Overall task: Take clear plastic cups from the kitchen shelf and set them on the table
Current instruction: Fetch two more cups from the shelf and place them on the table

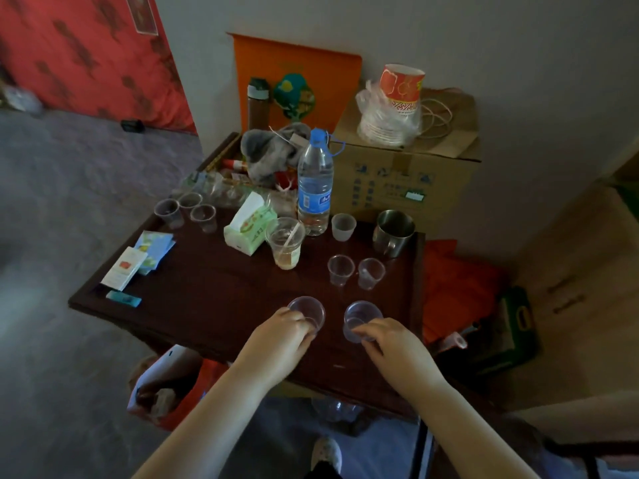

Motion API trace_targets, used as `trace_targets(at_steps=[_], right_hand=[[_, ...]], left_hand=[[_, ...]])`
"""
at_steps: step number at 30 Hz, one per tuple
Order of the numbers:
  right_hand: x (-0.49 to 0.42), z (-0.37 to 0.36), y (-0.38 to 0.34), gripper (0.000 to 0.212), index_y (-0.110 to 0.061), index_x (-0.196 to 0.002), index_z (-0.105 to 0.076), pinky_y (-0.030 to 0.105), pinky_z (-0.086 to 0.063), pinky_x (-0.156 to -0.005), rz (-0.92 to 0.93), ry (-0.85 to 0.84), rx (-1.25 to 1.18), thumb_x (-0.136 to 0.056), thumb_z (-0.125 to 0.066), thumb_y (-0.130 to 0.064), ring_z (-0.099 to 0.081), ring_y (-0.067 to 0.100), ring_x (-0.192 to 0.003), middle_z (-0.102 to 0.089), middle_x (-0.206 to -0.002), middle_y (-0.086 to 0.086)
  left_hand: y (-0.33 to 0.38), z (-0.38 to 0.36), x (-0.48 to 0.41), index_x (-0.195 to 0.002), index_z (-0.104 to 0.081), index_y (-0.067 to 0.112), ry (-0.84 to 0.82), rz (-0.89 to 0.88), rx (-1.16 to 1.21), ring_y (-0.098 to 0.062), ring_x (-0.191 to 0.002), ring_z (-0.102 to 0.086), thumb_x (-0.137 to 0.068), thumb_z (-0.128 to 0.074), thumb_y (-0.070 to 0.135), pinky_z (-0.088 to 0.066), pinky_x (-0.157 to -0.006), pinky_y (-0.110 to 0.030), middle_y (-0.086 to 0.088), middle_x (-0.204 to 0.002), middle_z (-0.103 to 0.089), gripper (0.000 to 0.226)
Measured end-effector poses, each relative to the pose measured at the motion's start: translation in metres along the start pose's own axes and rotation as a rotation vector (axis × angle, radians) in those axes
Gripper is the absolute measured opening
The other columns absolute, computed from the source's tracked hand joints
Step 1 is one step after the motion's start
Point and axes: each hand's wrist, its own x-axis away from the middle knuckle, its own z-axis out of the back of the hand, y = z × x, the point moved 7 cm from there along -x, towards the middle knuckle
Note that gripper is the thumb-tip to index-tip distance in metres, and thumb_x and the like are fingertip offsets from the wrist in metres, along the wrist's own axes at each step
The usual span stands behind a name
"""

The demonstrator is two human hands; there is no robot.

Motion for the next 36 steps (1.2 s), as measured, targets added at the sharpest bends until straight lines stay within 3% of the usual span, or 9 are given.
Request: trace_targets(at_steps=[4,9,15,21,31,36], right_hand=[[-0.038,-0.008,0.035,0.023,-0.023,-0.109,-0.064,0.027,-0.046,-0.081,-0.023,-0.047,-0.011,-0.091,-0.051,-0.017,-0.053,0.009,-0.1,-0.064,-0.102,-0.006],[-0.07,-0.03,0.064,0.023,-0.021,-0.11,-0.063,0.018,-0.041,-0.08,-0.046,-0.092,-0.022,-0.092,-0.05,-0.018,-0.051,0.007,-0.103,-0.063,-0.105,-0.007],[-0.093,-0.054,0.08,0.021,-0.018,-0.107,-0.064,0.028,-0.047,-0.078,-0.051,-0.111,-0.012,-0.092,-0.05,-0.018,-0.054,0.014,-0.101,-0.066,-0.103,-0.002],[-0.109,-0.068,0.087,0.021,-0.02,-0.108,-0.063,0.025,-0.047,-0.073,-0.074,-0.101,-0.008,-0.09,-0.052,-0.017,-0.054,0.011,-0.098,-0.065,-0.101,-0.005],[-0.114,-0.081,0.091,0.025,-0.017,-0.114,-0.059,0.03,-0.049,-0.076,-0.105,-0.107,0.009,-0.091,-0.049,-0.014,-0.052,0.015,-0.103,-0.062,-0.107,-0.001],[-0.107,-0.083,0.086,0.03,-0.012,-0.118,-0.057,0.032,-0.047,-0.087,-0.085,-0.09,0.01,-0.091,-0.047,-0.007,-0.049,0.017,-0.113,-0.062,-0.116,0.002]], left_hand=[[-0.017,-0.023,-0.038,-0.103,-0.065,0.022,-0.054,0.036,-0.04,-0.013,-0.101,-0.052,-0.091,-0.049,0.027,-0.048,-0.069,-0.029,0.005,-0.099,-0.064,0.022],[-0.037,-0.054,-0.067,-0.104,-0.064,0.022,-0.12,0.061,-0.026,-0.014,-0.099,-0.053,-0.091,-0.048,0.028,-0.044,-0.07,-0.027,0.005,-0.1,-0.064,0.022],[-0.057,-0.081,-0.091,-0.104,-0.064,0.021,-0.166,0.066,0.019,-0.013,-0.096,-0.054,-0.091,-0.05,0.027,-0.046,-0.068,-0.027,0.006,-0.099,-0.065,0.02],[-0.069,-0.095,-0.106,-0.109,-0.063,0.016,-0.201,0.06,0.008,-0.018,-0.102,-0.054,-0.091,-0.05,0.023,-0.048,-0.073,-0.031,0.003,-0.108,-0.065,0.024],[-0.081,-0.106,-0.112,-0.112,-0.063,0.017,-0.232,0.062,-0.008,-0.02,-0.106,-0.054,-0.089,-0.054,0.021,-0.048,-0.077,-0.033,0.001,-0.114,-0.063,0.025],[-0.08,-0.103,-0.11,-0.107,-0.063,0.018,-0.212,0.068,-0.025,-0.019,-0.102,-0.056,-0.084,-0.061,0.021,-0.048,-0.077,-0.031,0.003,-0.11,-0.064,0.023]])
